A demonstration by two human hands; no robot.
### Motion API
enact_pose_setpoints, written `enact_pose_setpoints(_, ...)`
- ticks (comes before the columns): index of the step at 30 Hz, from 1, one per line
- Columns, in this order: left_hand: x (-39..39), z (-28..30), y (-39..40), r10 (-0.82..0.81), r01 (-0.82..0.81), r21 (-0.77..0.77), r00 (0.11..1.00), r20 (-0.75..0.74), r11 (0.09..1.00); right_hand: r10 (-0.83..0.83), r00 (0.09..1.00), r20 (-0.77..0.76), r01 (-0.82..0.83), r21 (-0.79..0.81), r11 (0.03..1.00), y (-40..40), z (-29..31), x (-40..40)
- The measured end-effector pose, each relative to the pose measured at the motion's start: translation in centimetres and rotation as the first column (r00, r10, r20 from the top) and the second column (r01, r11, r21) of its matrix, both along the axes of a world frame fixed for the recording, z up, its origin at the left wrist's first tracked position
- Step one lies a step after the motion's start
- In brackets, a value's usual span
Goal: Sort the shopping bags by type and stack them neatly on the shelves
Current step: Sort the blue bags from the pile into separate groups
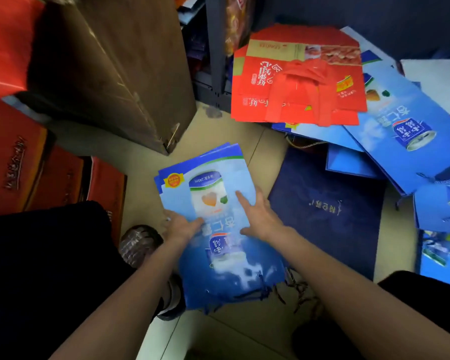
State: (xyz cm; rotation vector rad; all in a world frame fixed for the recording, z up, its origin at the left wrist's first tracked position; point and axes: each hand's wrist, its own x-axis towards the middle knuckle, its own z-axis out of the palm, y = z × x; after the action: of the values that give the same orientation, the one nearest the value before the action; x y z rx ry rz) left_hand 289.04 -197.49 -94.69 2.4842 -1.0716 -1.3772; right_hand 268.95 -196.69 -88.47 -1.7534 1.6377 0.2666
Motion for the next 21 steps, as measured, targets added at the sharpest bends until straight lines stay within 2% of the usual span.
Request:
enact_pose_setpoints(4,-0.8,0.8,-2.6,-0.113,0.113,-0.022,0.994,0.010,0.993,-0.172,0.985,0.006,0.170,0.118,0.978,-0.8,-2.0,-0.9)
enact_pose_setpoints(8,-2.2,3.3,-8.6,-0.196,0.155,-0.267,0.971,-0.133,0.951,-0.428,0.893,0.138,0.411,0.135,0.902,-3.6,-2.8,-2.5)
enact_pose_setpoints(10,-2.9,4.6,-11.6,-0.235,0.164,-0.337,0.955,-0.181,0.927,-0.526,0.824,0.212,0.505,0.147,0.851,-5.1,-2.9,-2.9)
enact_pose_setpoints(12,-3.3,5.2,-12.7,-0.319,0.267,-0.288,0.936,-0.150,0.920,-0.654,0.705,0.274,0.628,0.189,0.755,-5.7,-3.1,-3.0)
enact_pose_setpoints(13,-3.5,5.4,-12.2,-0.363,0.332,-0.211,0.923,-0.128,0.919,-0.705,0.646,0.292,0.681,0.194,0.706,-5.8,-3.1,-3.1)
enact_pose_setpoints(15,-3.8,5.1,-10.6,-0.456,0.450,-0.074,0.885,-0.094,0.890,-0.741,0.594,0.314,0.729,0.180,0.660,-5.5,-3.2,-3.5)
enact_pose_setpoints(16,-4.0,5.0,-10.0,-0.498,0.495,-0.057,0.865,-0.064,0.867,-0.748,0.573,0.334,0.745,0.168,0.646,-5.2,-3.2,-3.8)
enact_pose_setpoints(19,-5.1,5.7,-9.4,-0.594,0.607,-0.178,0.795,0.122,0.775,-0.764,0.467,0.446,0.805,0.144,0.576,-4.7,-2.0,-5.6)
enact_pose_setpoints(21,-6.6,6.4,-9.8,-0.600,0.629,-0.305,0.776,0.193,0.715,-0.739,0.458,0.493,0.827,0.068,0.558,-4.6,-0.3,-7.4)
